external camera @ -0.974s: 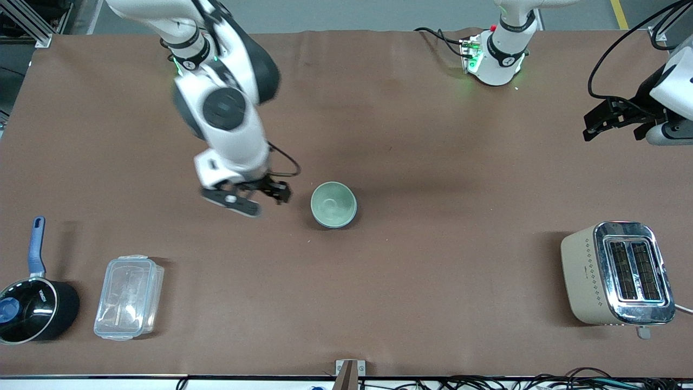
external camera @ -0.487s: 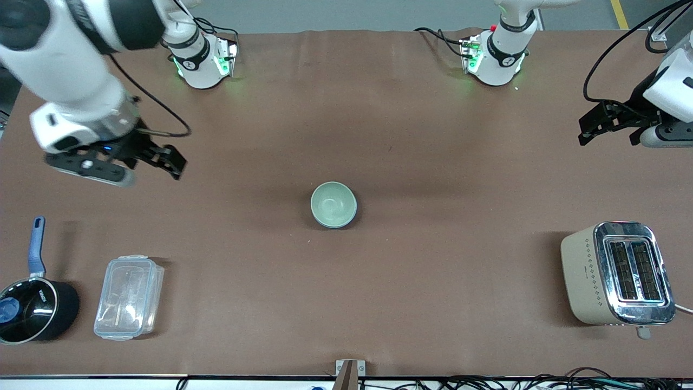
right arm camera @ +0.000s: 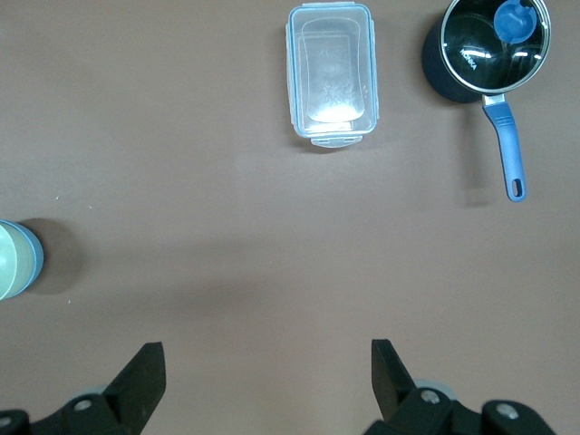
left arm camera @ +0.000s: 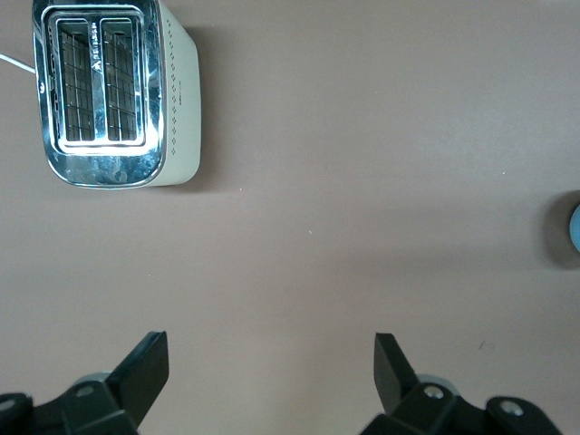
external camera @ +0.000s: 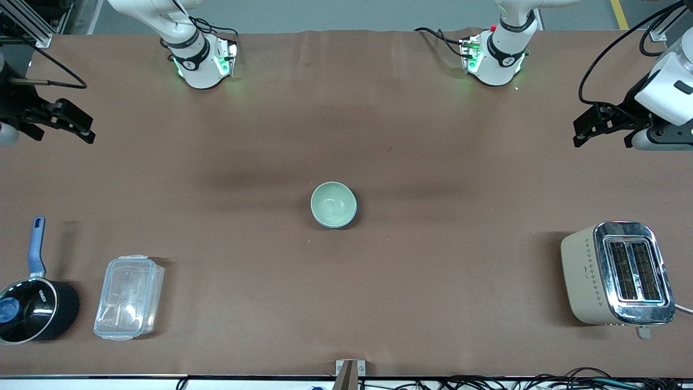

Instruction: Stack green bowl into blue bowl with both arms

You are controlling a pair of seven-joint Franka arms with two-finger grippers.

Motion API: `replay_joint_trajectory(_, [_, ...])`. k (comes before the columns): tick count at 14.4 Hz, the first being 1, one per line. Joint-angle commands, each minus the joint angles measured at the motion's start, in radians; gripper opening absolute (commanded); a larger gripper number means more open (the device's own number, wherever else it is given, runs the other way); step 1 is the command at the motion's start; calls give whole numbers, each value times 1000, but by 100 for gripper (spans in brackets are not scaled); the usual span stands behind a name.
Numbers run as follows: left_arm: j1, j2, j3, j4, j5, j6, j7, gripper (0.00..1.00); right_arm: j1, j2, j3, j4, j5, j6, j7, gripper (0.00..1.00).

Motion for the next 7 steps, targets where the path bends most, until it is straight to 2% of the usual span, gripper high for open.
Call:
replay_joint_trajectory(1, [13, -11, -9, 0, -10, -8, 3, 100, -10, 7, 15, 4, 38, 25, 15, 100])
replay_joint_trajectory(7, [11, -3, -9, 17, -2, -11, 2, 100, -16, 10, 14, 4, 40, 27, 14, 100])
